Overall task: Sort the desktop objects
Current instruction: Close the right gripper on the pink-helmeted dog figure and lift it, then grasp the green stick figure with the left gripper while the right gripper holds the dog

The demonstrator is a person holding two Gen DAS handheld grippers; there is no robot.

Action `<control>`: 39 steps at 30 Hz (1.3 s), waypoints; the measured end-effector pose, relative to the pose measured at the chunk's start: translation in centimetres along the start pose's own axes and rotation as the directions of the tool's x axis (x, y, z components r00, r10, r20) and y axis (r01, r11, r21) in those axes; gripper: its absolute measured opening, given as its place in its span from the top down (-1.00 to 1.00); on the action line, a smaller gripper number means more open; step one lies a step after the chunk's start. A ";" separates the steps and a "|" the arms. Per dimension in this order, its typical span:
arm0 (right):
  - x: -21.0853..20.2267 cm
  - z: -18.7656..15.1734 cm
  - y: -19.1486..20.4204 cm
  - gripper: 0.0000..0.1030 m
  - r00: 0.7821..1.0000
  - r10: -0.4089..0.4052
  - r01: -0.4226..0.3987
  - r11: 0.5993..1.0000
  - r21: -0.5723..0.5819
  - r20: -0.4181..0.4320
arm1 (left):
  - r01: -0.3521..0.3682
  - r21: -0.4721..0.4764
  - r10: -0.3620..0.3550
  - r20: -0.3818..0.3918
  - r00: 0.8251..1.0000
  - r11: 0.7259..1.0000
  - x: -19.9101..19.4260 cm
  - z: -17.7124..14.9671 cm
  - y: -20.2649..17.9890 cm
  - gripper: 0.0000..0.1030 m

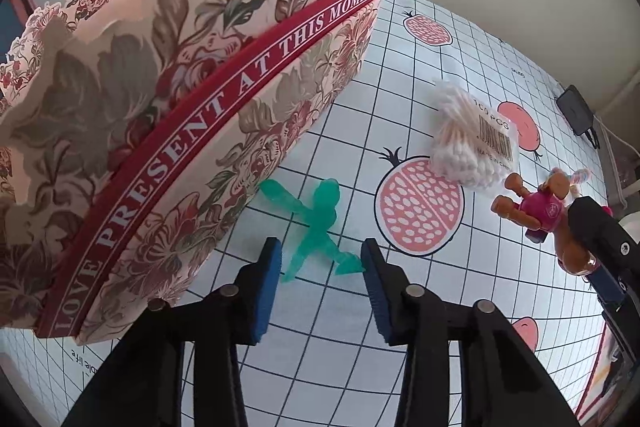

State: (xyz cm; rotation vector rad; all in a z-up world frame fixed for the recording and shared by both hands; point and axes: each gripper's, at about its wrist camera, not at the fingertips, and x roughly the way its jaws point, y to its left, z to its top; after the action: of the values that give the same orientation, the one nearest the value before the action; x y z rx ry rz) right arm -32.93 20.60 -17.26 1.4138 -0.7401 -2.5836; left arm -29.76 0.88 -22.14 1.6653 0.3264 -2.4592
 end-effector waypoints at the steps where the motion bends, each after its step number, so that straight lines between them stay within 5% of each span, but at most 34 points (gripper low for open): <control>1: 0.0 0.0 0.0 0.18 1.000 -0.002 0.002 1.000 0.000 0.001 | 0.004 -0.004 -0.004 0.000 1.000 1.000 0.0 0.0 0.1 0.24; 9: -0.9 0.2 0.7 0.18 0.998 0.036 -0.035 0.999 -0.014 0.046 | 0.076 -0.061 -0.077 -0.006 0.997 0.995 -0.7 0.6 1.1 0.29; 18: -4.1 0.7 2.7 0.18 0.979 0.095 -0.085 0.994 -0.062 0.182 | 0.149 -0.046 -0.145 0.085 0.986 0.988 -4.2 1.5 0.9 0.29; 27: -5.7 0.9 4.1 0.18 0.966 0.120 -0.106 0.992 -0.073 0.227 | 0.244 -0.034 -0.232 0.209 0.950 0.969 -9.0 2.2 1.0 0.29; 34: -7.8 0.6 6.5 0.26 0.935 0.174 -0.136 0.981 -0.139 0.309 | 0.292 -0.049 -0.264 0.306 0.915 0.955 -12.4 2.8 2.9 0.29; 39: -6.6 0.4 6.9 0.27 0.954 0.136 -0.097 0.983 -0.154 0.267 | 0.303 -0.076 -0.265 0.322 0.909 0.950 -12.9 3.0 4.3 0.29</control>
State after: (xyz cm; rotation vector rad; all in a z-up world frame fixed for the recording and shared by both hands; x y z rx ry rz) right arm -30.51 16.78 -8.86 0.9510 -0.6370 -2.7092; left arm -26.60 -4.01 -9.50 1.2304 0.7072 -2.7875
